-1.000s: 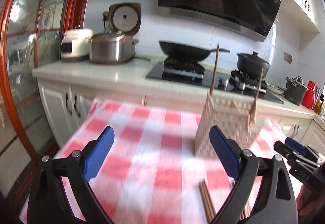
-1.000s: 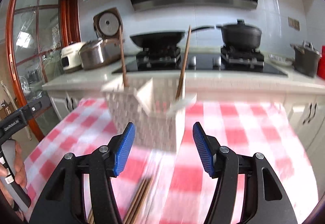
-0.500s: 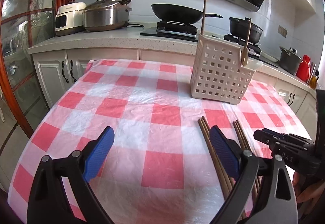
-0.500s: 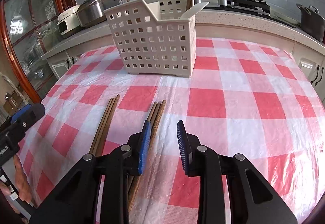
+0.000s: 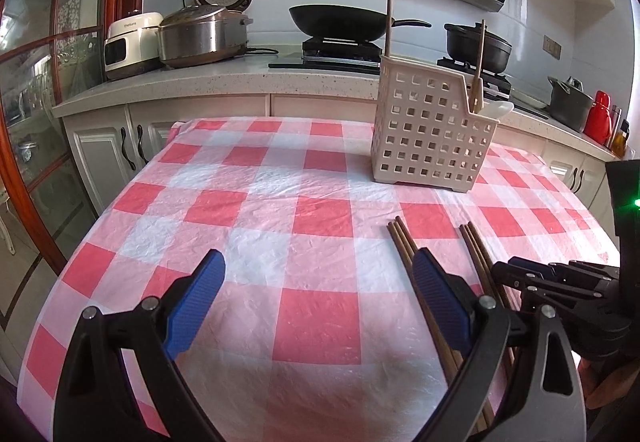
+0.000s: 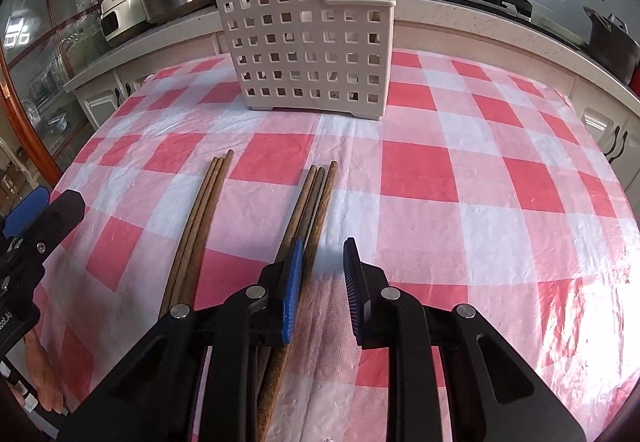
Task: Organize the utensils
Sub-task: 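Move both open tools back down to the loose chopsticks on the tablecloth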
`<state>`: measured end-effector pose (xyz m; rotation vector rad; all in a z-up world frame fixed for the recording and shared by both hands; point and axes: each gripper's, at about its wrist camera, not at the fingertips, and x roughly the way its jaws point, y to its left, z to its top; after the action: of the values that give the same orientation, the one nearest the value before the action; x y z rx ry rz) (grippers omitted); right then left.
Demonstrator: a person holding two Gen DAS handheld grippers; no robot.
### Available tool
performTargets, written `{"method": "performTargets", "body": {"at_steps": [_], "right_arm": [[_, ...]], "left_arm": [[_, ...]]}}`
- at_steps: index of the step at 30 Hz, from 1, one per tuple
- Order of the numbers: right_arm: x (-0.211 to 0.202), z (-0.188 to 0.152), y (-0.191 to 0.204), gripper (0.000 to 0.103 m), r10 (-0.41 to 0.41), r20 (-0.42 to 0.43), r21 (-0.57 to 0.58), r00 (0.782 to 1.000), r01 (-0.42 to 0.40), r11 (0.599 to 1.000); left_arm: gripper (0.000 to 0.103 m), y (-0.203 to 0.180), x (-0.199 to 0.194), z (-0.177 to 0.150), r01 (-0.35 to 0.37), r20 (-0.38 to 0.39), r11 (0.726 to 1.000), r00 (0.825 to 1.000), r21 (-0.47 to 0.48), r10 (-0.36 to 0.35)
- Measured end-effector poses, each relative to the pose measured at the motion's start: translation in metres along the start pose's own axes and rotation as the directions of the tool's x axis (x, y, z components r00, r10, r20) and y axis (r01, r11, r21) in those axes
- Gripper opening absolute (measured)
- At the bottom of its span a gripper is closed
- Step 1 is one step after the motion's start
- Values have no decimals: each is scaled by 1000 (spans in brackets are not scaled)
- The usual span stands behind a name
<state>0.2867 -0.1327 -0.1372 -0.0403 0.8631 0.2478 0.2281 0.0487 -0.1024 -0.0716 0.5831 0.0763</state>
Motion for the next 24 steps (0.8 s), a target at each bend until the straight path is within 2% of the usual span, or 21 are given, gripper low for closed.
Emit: {"method": "performTargets", "body": {"at_steps": [5, 14, 17, 24], "right_arm": [[3, -1, 6, 21, -42, -14, -28, 999, 42, 999], [9, 6, 6, 21, -47, -19, -38, 999, 47, 998], [7, 4, 2, 10, -44, -14, -31, 999, 44, 999], [0, -2, -18, 7, -8, -7, 28, 1000, 8, 1000]], "left_arm": [[92, -2, 0, 0, -7, 0, 1000, 1000, 10, 7], [92, -7, 3, -3, -16, -28, 999, 999, 36, 17], [92, -9, 6, -4, -20, -48, 999, 999, 44, 22], [87, -28, 23, -5, -12, -116, 997, 993, 82, 22]]}}
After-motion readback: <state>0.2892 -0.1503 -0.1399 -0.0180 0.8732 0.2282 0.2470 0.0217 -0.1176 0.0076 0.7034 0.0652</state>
